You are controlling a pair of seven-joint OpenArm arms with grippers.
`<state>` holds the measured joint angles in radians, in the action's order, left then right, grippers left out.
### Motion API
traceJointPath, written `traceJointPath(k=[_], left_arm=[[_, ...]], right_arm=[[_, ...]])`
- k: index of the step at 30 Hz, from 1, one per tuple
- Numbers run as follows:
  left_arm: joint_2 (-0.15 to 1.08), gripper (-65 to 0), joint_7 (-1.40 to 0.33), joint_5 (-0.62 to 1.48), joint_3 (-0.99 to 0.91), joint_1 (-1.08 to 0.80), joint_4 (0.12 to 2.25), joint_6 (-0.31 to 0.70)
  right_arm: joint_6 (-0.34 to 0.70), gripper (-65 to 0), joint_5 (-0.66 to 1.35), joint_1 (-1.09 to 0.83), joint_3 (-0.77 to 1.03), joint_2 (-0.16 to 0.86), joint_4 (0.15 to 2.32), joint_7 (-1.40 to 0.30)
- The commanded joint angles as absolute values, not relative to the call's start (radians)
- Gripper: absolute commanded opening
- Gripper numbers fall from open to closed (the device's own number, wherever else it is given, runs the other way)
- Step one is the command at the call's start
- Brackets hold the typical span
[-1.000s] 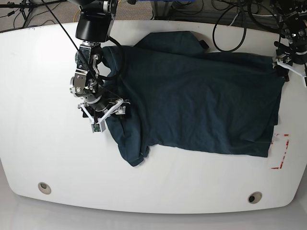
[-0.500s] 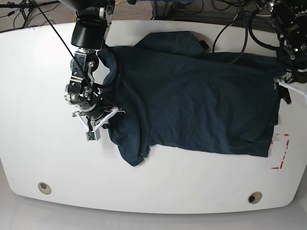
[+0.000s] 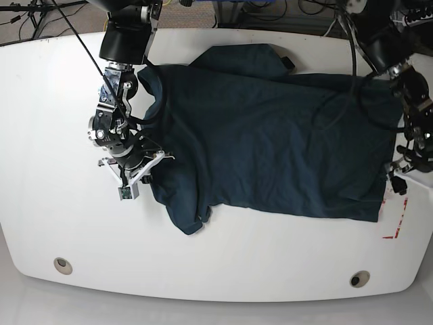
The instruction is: Fold the T-shirt properly
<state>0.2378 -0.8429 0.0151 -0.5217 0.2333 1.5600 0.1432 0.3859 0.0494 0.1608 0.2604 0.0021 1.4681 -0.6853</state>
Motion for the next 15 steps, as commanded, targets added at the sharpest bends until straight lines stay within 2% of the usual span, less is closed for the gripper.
traceJointPath(k=[1,15], left_arm=[[0.254,-5.3,-0.794,0.016,-0.498,0.291,1.486,0.143],[0.286,-5.3,-0.542,0.015,-0.332,0.483,0.980,0.137]], right_arm=[[0.387,-64.7,0.058,0.180,0.259,0.005,1.489,-0.667],[0.387,-64.7,0.058,0.177,0.259,0.005,1.489,-0.667]])
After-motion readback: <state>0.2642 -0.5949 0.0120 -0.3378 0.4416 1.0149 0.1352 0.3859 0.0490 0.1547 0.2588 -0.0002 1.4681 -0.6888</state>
